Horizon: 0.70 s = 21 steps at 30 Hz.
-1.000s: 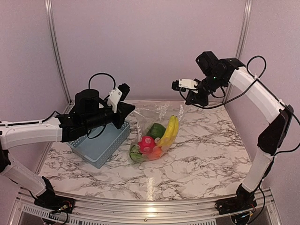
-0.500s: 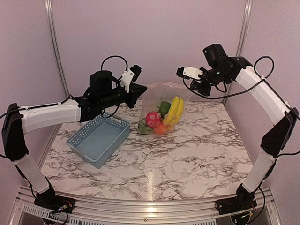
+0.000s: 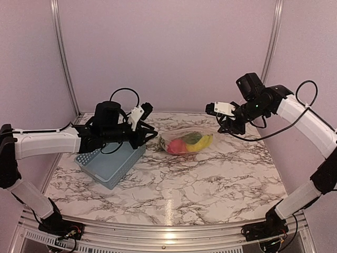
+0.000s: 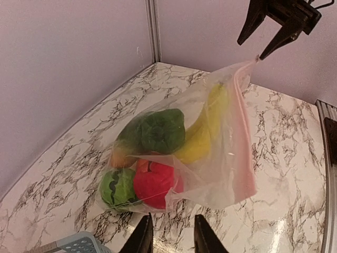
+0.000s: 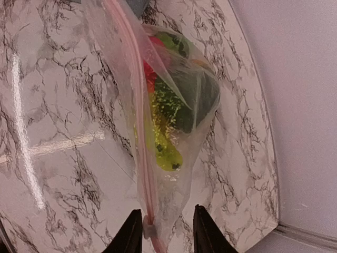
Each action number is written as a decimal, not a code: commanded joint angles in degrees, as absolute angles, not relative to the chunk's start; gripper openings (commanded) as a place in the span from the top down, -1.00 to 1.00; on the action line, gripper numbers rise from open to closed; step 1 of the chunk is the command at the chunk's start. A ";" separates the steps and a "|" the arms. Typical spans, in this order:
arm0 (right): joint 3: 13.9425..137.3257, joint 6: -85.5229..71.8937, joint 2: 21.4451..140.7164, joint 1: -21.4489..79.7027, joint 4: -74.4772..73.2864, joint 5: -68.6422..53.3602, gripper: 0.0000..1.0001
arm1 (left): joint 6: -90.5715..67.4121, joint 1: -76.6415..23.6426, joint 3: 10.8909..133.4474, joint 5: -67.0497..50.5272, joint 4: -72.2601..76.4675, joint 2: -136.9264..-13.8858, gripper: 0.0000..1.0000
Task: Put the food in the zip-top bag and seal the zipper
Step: Place the zipper food storage bag at the center of the board, then reset both arms
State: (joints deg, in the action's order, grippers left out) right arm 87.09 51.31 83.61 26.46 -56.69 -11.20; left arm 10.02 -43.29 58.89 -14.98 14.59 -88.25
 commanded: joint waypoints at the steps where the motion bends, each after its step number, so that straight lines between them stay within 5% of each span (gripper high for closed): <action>1: 90.31 51.90 81.77 26.88 -63.26 -17.65 0.16 | 9.24 -43.58 59.22 -15.13 10.76 -83.19 0.28; 8: 96.96 44.11 81.25 25.85 -63.38 -20.89 -0.19 | 7.22 -43.29 60.00 -1.82 5.24 -75.95 -0.38; 11: 98.28 37.79 81.24 22.31 -58.94 -21.43 -0.39 | 5.55 -43.01 63.28 7.07 1.83 -74.35 -0.94; 21: 97.37 18.05 82.55 3.18 -35.89 -27.41 -0.66 | -11.03 -41.10 80.05 29.43 -16.28 -81.10 -0.98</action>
State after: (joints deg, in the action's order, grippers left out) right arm 100.31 27.20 83.79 6.68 -48.73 -23.94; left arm -3.84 -41.30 78.30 18.59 -7.75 -79.18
